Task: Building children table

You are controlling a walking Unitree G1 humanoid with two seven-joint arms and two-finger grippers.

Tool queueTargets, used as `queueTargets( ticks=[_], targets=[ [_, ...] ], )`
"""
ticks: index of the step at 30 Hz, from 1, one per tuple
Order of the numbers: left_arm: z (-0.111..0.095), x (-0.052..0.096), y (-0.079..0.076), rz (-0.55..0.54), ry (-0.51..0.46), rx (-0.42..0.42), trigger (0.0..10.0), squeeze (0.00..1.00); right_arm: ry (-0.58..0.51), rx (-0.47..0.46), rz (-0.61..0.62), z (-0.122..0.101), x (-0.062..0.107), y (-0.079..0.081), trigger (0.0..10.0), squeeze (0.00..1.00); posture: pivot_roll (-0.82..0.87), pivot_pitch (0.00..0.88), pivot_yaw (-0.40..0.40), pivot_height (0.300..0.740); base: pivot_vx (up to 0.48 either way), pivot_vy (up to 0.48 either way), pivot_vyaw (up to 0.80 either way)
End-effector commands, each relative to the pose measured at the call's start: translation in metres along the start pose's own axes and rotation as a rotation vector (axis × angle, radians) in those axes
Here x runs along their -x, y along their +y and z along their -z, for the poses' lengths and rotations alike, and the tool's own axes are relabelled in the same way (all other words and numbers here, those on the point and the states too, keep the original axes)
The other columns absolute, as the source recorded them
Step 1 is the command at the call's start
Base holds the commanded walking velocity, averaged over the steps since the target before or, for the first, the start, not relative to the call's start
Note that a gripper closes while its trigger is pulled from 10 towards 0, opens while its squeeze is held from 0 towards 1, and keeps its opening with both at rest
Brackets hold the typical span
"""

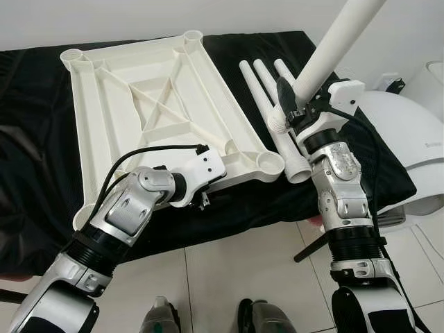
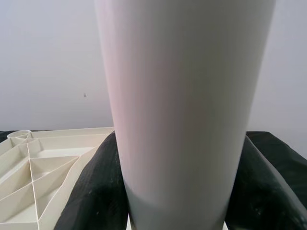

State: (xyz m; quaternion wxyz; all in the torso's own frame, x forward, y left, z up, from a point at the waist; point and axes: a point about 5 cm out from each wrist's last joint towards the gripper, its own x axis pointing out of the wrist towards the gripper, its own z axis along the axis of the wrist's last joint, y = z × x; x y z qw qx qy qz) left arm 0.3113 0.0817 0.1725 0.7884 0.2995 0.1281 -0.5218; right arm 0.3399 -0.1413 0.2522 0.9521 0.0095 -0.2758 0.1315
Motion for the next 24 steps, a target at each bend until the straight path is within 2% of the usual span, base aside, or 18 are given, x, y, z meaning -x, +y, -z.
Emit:
queueTargets(
  ticks=[1, 2, 6, 11, 20, 22, 24],
  targets=[
    [0.007, -0.002, -0.002, 0.043, 0.053, 0.029, 10.0, 0.00, -0.014, 0.005, 0.005, -0.002, 0.001, 0.000, 10.0, 0.00, 0.05, 0.172, 0.010, 0.740, 0.000, 0.000, 0.00],
    [0.003, -0.002, 0.005, 0.011, 0.037, 0.051, 10.0, 0.00, -0.014, 0.005, 0.007, -0.001, 0.001, 0.000, 10.0, 0.00, 0.05, 0.172, 0.012, 0.740, 0.000, 0.000, 0.00],
    [0.001, -0.006, 0.016, -0.067, 0.022, 0.109, 10.0, 0.00, -0.013, 0.006, 0.013, -0.001, 0.002, -0.001, 10.0, 0.00, 0.05, 0.173, 0.014, 0.740, 0.000, 0.000, 0.00],
    [-0.002, -0.012, 0.016, -0.084, 0.012, 0.141, 10.0, 0.00, -0.013, 0.004, 0.015, -0.001, 0.002, -0.001, 10.0, 0.00, 0.05, 0.174, 0.013, 0.740, 0.000, 0.000, 0.00],
    [-0.001, -0.015, 0.012, -0.064, 0.034, 0.132, 10.0, 0.00, -0.014, 0.004, 0.016, -0.001, 0.002, -0.001, 10.0, 0.00, 0.05, 0.177, 0.014, 0.740, 0.000, 0.000, 0.00],
    [0.004, -0.015, 0.006, -0.043, 0.046, 0.123, 0.0, 0.00, -0.016, 0.006, 0.018, -0.002, 0.003, -0.002, 10.0, 0.00, 0.04, 0.179, 0.017, 0.740, 0.000, 0.000, 0.00],
    [0.007, -0.014, 0.004, -0.036, 0.051, 0.119, 0.0, 0.00, -0.017, 0.006, 0.018, -0.003, 0.003, -0.002, 10.0, 0.00, 0.04, 0.179, 0.017, 0.740, 0.000, 0.000, 0.00]
  ],
)
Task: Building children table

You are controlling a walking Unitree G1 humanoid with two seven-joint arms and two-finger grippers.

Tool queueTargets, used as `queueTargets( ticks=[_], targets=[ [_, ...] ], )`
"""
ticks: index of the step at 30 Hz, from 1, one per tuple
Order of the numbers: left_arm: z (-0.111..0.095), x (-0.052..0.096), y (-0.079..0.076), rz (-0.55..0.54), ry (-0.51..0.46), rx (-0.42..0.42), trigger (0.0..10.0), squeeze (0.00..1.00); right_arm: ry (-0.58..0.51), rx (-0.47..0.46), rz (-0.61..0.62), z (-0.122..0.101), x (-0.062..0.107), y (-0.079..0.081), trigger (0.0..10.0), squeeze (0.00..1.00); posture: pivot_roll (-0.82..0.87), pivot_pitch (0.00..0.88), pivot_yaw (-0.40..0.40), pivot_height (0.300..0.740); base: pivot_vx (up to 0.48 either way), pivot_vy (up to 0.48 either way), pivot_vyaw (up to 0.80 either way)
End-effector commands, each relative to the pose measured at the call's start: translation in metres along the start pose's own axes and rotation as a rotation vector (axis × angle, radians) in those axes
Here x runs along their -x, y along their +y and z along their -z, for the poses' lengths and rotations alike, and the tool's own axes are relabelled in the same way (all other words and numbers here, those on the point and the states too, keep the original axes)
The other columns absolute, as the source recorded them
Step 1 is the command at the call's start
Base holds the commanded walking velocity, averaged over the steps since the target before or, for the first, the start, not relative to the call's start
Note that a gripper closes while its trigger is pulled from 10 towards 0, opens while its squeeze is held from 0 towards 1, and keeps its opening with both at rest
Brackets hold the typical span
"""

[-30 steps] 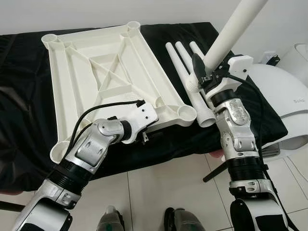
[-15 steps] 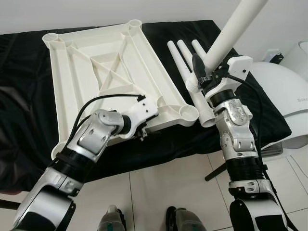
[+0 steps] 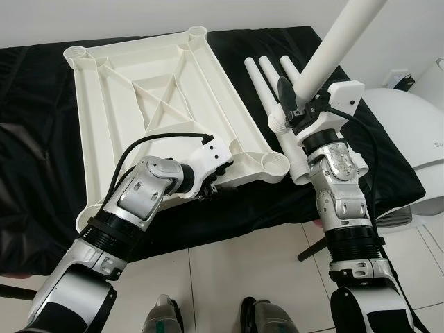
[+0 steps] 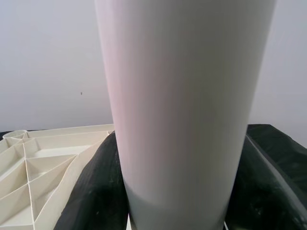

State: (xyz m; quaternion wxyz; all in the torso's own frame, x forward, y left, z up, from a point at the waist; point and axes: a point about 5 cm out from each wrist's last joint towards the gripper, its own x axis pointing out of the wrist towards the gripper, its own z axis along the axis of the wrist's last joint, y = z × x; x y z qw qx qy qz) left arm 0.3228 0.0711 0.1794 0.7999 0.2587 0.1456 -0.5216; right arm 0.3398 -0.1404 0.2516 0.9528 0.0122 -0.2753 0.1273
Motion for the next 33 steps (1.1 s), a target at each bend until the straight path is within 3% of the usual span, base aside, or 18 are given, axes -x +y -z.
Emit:
queueTargets(
  ticks=[1, 10, 19, 27, 28, 32, 33],
  targets=[
    [0.020, -0.003, -0.004, -0.043, 0.070, 0.027, 0.0, 0.00, -0.019, 0.010, 0.008, -0.004, 0.003, -0.004, 10.0, 0.00, 0.04, 0.179, 0.017, 0.740, 0.000, 0.000, 0.00],
    [0.035, 0.012, 0.003, -0.078, 0.113, 0.032, 0.0, 0.00, -0.020, 0.015, 0.003, -0.005, 0.003, -0.006, 10.0, 0.00, 0.05, 0.176, 0.013, 0.740, 0.000, 0.000, 0.00],
    [0.061, 0.039, 0.015, -0.175, 0.173, 0.090, 0.0, 0.00, -0.022, -0.004, -0.034, -0.007, 0.002, -0.006, 10.0, 0.00, 0.04, 0.176, 0.003, 0.740, 0.000, 0.000, 0.00],
    [0.070, 0.055, 0.016, -0.192, 0.195, 0.087, 0.0, 0.00, -0.012, -0.009, -0.070, -0.006, 0.002, -0.005, 10.0, 0.00, 0.05, 0.173, -0.006, 0.740, 0.000, 0.000, 0.00],
    [0.072, 0.059, 0.016, -0.191, 0.198, 0.078, 1.0, 0.00, -0.009, -0.008, -0.080, -0.005, 0.002, -0.005, 10.0, 0.00, 0.05, 0.170, -0.008, 0.740, 0.000, 0.000, 0.00],
    [0.072, 0.062, 0.013, -0.174, 0.195, 0.064, 1.1, 0.00, -0.007, -0.008, -0.089, -0.005, 0.002, -0.005, 10.0, 0.00, 0.05, 0.167, -0.007, 0.740, 0.000, 0.000, 0.00],
    [0.072, 0.062, 0.011, -0.163, 0.194, 0.053, 6.2, 0.00, -0.007, -0.009, -0.092, -0.005, 0.002, -0.005, 10.0, 0.00, 0.05, 0.163, -0.008, 0.740, 0.000, 0.000, 0.00]
  ],
)
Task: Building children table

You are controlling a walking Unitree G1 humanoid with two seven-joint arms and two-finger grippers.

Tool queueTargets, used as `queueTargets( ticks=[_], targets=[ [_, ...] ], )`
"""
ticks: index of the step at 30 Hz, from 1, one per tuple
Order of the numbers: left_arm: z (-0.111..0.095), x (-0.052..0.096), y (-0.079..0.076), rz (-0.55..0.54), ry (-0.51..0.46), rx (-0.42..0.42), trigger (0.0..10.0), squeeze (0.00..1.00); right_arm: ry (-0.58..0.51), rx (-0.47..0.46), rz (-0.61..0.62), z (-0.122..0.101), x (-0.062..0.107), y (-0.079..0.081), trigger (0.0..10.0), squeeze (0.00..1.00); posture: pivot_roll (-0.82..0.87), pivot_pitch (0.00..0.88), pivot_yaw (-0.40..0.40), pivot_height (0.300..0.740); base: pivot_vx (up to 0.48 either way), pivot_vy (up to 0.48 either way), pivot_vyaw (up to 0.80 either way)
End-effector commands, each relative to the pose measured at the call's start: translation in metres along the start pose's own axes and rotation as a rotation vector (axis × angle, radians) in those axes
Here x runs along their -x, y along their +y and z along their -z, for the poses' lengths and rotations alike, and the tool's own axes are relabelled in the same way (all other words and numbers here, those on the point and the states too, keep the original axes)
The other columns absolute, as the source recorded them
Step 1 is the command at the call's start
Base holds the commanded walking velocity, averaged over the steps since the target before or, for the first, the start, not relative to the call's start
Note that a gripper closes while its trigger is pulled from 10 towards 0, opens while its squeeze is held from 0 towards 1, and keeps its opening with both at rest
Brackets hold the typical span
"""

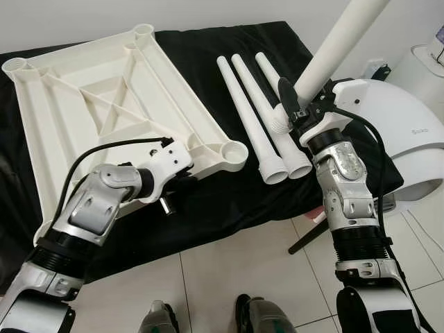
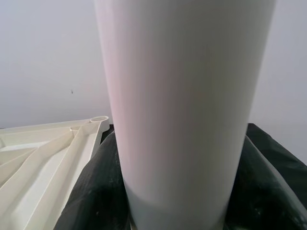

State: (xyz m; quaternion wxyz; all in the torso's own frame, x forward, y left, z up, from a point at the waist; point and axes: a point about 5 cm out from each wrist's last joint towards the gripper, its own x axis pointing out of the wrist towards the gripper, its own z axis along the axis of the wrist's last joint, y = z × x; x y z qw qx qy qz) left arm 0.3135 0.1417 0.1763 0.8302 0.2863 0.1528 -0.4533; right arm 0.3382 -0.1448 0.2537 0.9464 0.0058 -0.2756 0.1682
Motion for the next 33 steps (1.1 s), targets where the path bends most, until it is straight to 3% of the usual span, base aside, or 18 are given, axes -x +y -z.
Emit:
queueTargets(
  ticks=[1, 2, 5, 6, 21, 26, 33],
  targets=[
    [0.029, 0.005, -0.004, 0.000, 0.125, 0.037, 8.0, 0.00, -0.006, 0.001, -0.013, -0.001, 0.001, -0.001, 10.0, 0.00, 0.05, 0.161, -0.009, 0.740, 0.000, 0.000, 0.00],
    [0.028, 0.006, -0.006, 0.020, 0.116, 0.026, 8.9, 0.00, -0.006, -0.001, -0.016, -0.001, 0.001, 0.000, 10.0, 0.00, 0.05, 0.161, -0.009, 0.740, 0.000, 0.000, 0.00],
    [0.027, 0.007, -0.010, 0.041, 0.106, 0.014, 8.9, 0.00, -0.007, -0.004, -0.019, -0.001, 0.001, 0.000, 10.0, 0.00, 0.05, 0.161, -0.009, 0.740, 0.000, 0.000, 0.00],
    [0.027, 0.007, -0.011, 0.051, 0.104, 0.010, 10.0, 0.00, -0.006, -0.005, -0.022, -0.001, 0.001, 0.000, 10.0, 0.00, 0.05, 0.158, -0.009, 0.740, 0.000, 0.000, 0.00],
    [0.006, -0.007, -0.031, 0.129, -0.002, -0.037, 10.0, 0.00, -0.011, -0.043, -0.098, -0.004, 0.001, 0.002, 10.0, 0.00, 0.04, 0.153, -0.013, 0.740, 0.000, 0.000, 0.00],
    [0.009, -0.002, -0.039, 0.176, -0.006, -0.051, 10.0, 0.00, -0.007, -0.039, -0.106, -0.004, 0.002, 0.001, 10.0, 0.00, 0.03, 0.156, -0.013, 0.740, 0.000, 0.000, 0.00],
    [0.014, 0.001, -0.033, 0.143, 0.006, -0.033, 10.0, 0.00, -0.004, -0.031, -0.109, -0.004, 0.002, -0.001, 10.0, 0.00, 0.04, 0.156, -0.015, 0.740, 0.000, 0.000, 0.00]
  ],
)
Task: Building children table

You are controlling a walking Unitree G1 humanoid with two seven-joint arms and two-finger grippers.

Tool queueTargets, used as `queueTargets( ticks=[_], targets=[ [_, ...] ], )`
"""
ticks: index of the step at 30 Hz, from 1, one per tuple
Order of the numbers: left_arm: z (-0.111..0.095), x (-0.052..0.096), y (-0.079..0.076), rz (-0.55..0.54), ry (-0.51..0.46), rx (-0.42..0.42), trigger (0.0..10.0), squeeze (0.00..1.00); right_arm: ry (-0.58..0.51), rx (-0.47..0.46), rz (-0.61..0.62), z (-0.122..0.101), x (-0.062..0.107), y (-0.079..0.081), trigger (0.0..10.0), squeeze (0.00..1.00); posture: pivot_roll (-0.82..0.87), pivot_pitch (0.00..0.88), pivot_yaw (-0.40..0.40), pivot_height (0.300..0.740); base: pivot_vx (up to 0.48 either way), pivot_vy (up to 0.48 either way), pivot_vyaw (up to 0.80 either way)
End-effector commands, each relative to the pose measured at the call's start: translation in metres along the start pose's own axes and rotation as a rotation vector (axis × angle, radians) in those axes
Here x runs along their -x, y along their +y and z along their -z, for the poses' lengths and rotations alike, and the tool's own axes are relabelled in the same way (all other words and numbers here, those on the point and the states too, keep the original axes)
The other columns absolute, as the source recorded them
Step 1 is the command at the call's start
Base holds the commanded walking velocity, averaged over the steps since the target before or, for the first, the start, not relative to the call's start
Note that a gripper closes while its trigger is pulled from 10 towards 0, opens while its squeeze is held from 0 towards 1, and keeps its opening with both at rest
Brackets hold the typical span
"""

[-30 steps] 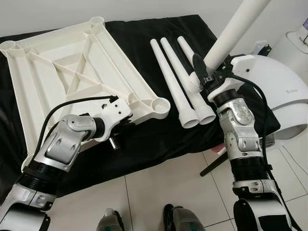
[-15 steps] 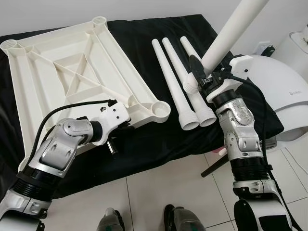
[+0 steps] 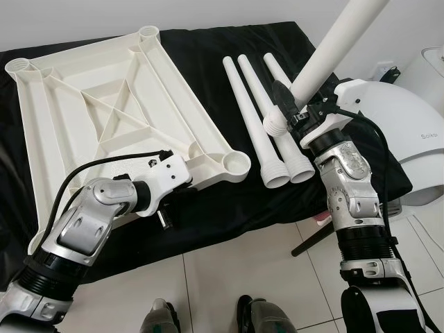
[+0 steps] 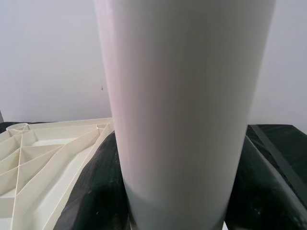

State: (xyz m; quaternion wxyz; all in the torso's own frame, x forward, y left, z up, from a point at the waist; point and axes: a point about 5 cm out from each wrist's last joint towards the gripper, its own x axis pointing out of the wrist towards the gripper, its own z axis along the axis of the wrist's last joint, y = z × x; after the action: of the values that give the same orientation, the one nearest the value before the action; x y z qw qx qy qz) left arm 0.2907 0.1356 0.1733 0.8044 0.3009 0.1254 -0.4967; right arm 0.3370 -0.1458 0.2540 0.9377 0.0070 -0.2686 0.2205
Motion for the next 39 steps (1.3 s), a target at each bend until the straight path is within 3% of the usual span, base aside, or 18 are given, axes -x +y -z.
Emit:
queueTargets(
  ticks=[1, 2, 8, 9, 22, 34, 35, 37, 38, 39],
  targets=[
    [0.015, -0.006, -0.011, 0.069, 0.051, 0.047, 10.0, 0.00, -0.013, 0.004, -0.008, -0.003, 0.001, 0.000, 10.0, 0.00, 0.04, 0.156, -0.015, 0.740, 0.000, 0.000, 0.00],
    [0.014, -0.006, -0.009, 0.059, 0.043, 0.056, 10.0, 1.00, -0.013, 0.003, -0.010, -0.003, 0.001, 0.000, 10.0, 0.00, 0.04, 0.156, -0.015, 0.740, 0.000, 0.000, 0.00],
    [0.008, -0.007, -0.003, 0.031, 0.038, 0.034, 10.0, 1.00, -0.012, 0.003, -0.014, -0.003, 0.001, 0.000, 10.0, 0.00, 0.04, 0.157, -0.013, 0.740, 0.000, 0.000, 0.00],
    [0.005, -0.007, -0.003, 0.032, 0.028, 0.028, 10.0, 0.00, -0.012, 0.003, -0.015, -0.003, 0.001, 0.000, 10.0, 0.00, 0.04, 0.157, -0.014, 0.740, 0.000, 0.000, 0.00],
    [-0.012, -0.023, 0.005, 0.013, -0.010, 0.000, 10.0, 0.00, -0.018, 0.005, -0.010, -0.004, 0.000, 0.000, 10.0, 0.00, 0.03, 0.152, -0.006, 0.740, 0.000, 0.000, 0.00],
    [-0.016, -0.030, 0.006, 0.017, -0.024, 0.002, 10.0, 0.00, -0.020, 0.006, -0.008, -0.004, 0.001, 0.001, 10.0, 0.00, 0.03, 0.154, 0.002, 0.740, 0.000, 0.000, 0.00],
    [-0.015, -0.030, 0.006, 0.018, -0.023, 0.005, 8.0, 0.00, -0.020, 0.005, -0.008, -0.004, 0.001, 0.001, 10.0, 0.00, 0.03, 0.155, 0.003, 0.740, 0.000, 0.000, 0.00],
    [-0.015, -0.030, 0.006, 0.019, -0.023, 0.007, 8.0, 0.00, -0.019, 0.004, -0.009, -0.004, 0.002, 0.001, 10.0, 0.00, 0.03, 0.155, 0.003, 0.740, 0.000, 0.000, 0.00],
    [-0.015, -0.030, 0.006, 0.020, -0.023, 0.009, 2.4, 0.00, -0.018, 0.003, -0.010, -0.004, 0.002, 0.001, 10.0, 0.00, 0.03, 0.156, 0.004, 0.740, 0.000, 0.000, 0.00],
    [-0.014, -0.030, 0.006, 0.022, -0.023, 0.015, 4.5, 0.00, -0.017, 0.002, -0.011, -0.004, 0.002, 0.001, 10.0, 0.00, 0.03, 0.156, 0.004, 0.740, 0.000, 0.000, 0.00]
  ],
)
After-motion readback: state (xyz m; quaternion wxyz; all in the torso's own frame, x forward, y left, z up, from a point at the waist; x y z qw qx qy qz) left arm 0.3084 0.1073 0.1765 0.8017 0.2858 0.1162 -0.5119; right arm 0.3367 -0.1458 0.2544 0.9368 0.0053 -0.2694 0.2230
